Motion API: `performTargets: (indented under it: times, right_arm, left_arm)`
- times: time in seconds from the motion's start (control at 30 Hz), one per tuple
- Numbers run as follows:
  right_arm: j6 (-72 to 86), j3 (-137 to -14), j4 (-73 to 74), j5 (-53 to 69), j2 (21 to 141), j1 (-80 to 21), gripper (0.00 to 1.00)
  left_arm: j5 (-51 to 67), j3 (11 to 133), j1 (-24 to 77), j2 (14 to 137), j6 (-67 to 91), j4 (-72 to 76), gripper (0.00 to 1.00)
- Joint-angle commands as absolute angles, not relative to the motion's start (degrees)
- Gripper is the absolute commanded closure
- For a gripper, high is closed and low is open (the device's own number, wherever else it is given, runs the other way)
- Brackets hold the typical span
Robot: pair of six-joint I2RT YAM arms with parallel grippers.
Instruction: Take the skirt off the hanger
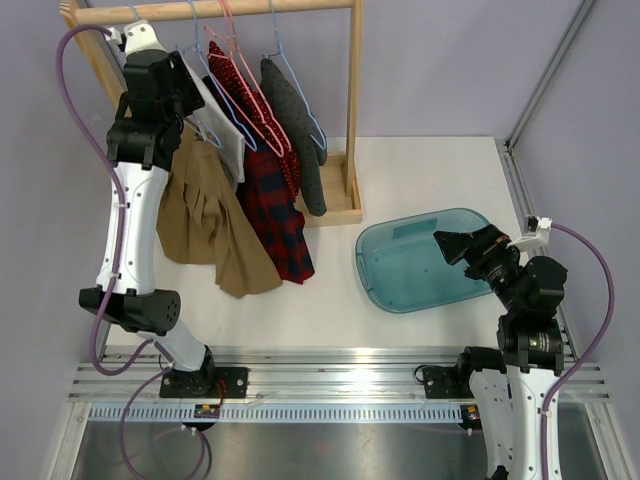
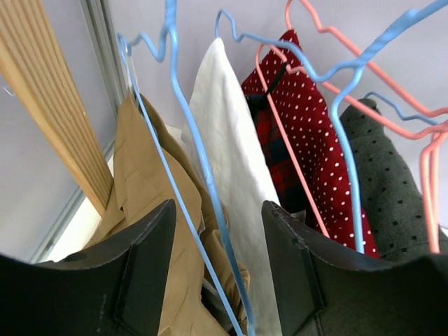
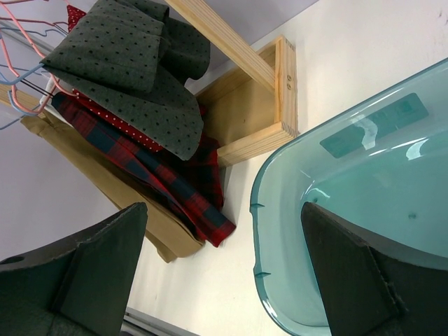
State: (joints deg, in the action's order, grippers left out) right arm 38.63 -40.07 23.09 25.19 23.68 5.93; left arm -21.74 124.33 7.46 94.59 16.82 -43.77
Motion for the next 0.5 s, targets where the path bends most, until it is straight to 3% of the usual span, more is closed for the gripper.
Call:
performTargets:
  times: [0.0,0.2,0.33,0.43,0.47]
  right_arm:
    - [39.29,-39.90,21.09,26.46,23.55,5.71,0.00]
    - [39.73,-40.17,21.18,26.89,23.47,5.71,0.01]
    - [39.55,-39.99,21.53,26.81,23.12,5.71,0.01]
    - [39.64,-39.82,21.80,26.81,22.94,5.71,0.01]
    - [39.64,-39.81,21.71,26.89,23.03,5.71,0.00]
  left_arm:
    - [-22.15,124.36,7.56,92.72,14.76,-40.34,0.47]
    - [-21.53,124.19,7.56,94.13,15.03,-40.51,0.48]
    - [-22.06,125.86,7.56,95.62,15.12,-41.22,0.58]
    - [-21.80,127.53,7.56,96.59,14.33,-42.45,0.72]
    - [-20.58,127.44,7.56,96.50,13.89,-42.45,0.90]
